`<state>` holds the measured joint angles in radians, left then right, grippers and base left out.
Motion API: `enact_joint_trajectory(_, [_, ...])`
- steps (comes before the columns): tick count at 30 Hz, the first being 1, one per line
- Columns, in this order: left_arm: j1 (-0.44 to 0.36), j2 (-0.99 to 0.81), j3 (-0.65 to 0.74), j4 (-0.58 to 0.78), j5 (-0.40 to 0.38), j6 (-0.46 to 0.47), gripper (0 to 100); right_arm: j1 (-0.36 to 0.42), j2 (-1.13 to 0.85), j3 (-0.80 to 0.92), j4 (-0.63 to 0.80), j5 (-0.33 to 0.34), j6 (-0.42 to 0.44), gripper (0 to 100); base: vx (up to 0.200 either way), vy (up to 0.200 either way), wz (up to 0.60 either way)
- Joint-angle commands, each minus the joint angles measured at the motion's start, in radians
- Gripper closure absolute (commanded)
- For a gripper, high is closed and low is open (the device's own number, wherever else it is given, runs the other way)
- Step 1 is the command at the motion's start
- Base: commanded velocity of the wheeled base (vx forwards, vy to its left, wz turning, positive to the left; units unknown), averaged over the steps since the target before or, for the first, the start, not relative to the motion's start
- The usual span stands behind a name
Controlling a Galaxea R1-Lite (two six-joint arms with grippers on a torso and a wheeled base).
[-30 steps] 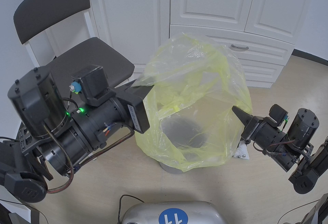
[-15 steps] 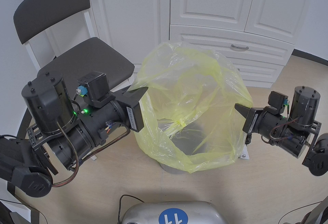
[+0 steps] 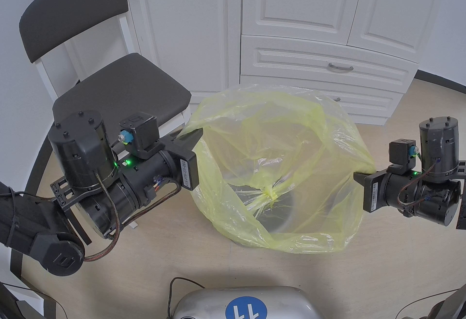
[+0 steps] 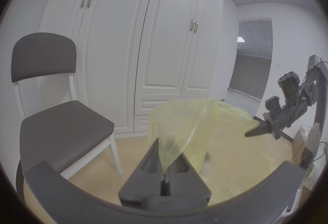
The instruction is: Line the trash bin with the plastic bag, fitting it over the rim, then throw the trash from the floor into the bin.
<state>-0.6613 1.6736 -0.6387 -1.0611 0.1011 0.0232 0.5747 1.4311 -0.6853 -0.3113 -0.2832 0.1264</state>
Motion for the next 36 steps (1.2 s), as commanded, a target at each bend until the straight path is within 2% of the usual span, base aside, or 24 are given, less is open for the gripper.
enact_joint_trajectory(1, [0.035,0.055,0.024,-0.039,0.000,0.052,100,0.024,-0.049,0.078,-0.155,-0.039,-0.108,100,0.000,0.000,0.00])
enact_joint_trajectory(9, [0.043,0.060,0.039,-0.039,-0.015,0.057,100,0.019,-0.047,0.121,-0.155,-0.051,-0.174,100,0.000,0.000,0.00])
enact_joint_trajectory(17, [0.137,0.072,0.036,-0.039,-0.119,0.058,100,-0.001,-0.047,0.148,-0.147,-0.050,-0.215,100,0.000,0.000,0.00])
enact_joint_trajectory(26, [0.187,0.069,0.053,-0.043,-0.195,0.063,100,-0.050,-0.026,0.173,-0.144,-0.048,-0.289,100,0.000,0.000,0.00])
enact_joint_trajectory(31, [0.219,0.066,0.068,-0.059,-0.271,0.063,100,-0.084,-0.015,0.185,-0.144,-0.050,-0.324,100,0.000,0.000,0.00])
enact_joint_trajectory(36, [0.241,0.064,0.071,-0.068,-0.291,0.069,100,-0.121,-0.009,0.201,-0.143,-0.048,-0.381,100,0.000,0.000,0.00])
